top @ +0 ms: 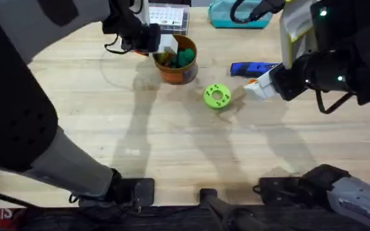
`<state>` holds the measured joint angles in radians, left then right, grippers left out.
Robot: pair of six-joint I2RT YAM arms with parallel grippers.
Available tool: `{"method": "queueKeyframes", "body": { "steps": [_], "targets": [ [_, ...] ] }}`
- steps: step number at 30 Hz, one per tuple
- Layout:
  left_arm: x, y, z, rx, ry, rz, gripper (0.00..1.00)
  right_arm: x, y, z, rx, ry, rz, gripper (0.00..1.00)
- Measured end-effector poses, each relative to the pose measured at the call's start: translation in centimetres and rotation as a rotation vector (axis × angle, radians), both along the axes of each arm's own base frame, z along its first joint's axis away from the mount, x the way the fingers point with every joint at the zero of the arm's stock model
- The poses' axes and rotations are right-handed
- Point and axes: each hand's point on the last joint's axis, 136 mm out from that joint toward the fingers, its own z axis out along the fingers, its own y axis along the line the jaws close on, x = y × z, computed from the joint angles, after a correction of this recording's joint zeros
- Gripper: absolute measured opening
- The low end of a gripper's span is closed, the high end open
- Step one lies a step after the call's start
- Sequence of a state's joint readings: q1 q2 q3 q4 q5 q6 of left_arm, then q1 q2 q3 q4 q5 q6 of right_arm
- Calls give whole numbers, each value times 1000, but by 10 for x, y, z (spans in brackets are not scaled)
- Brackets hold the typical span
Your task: Pick up the gripper from the table and insert it into the empty holder that is missing its gripper. Then pick up a screw, insert it into the mounting hole, and use the screwdriver to tighten it. Finally, clean up the table by picking up the vegetable and placing it into the bucket.
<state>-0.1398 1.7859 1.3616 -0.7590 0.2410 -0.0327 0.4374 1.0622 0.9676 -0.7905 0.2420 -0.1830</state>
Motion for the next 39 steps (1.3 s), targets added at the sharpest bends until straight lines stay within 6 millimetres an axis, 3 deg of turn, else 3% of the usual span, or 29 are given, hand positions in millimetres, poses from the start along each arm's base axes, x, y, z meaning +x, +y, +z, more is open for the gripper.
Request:
{"method": "queueKeyframes", "body": {
  "steps": [5,10,16,20,25,30,36,39],
  "targets": [
    [1,0,11,-2,0,0,984,0,0,0,0,-1,0,994],
    [4,-1,25,-6,-25,0,986,0,0,0,0,-1,0,993],
    [20,8,59,33,-138,29,986,0,0,0,0,-1,0,994],
    [43,23,76,27,-227,111,988,0,0,0,0,-1,0,994],
    [64,62,82,13,-278,257,988,0,0,0,0,-1,0,994],
    [77,76,47,18,-225,309,988,1,1,1,3,-6,0,994],
    [88,61,-13,-31,-123,273,986,4,2,3,10,-21,0,994],
    [92,51,-31,-68,-98,251,986,5,2,4,12,-26,0,994]
  ]
}}
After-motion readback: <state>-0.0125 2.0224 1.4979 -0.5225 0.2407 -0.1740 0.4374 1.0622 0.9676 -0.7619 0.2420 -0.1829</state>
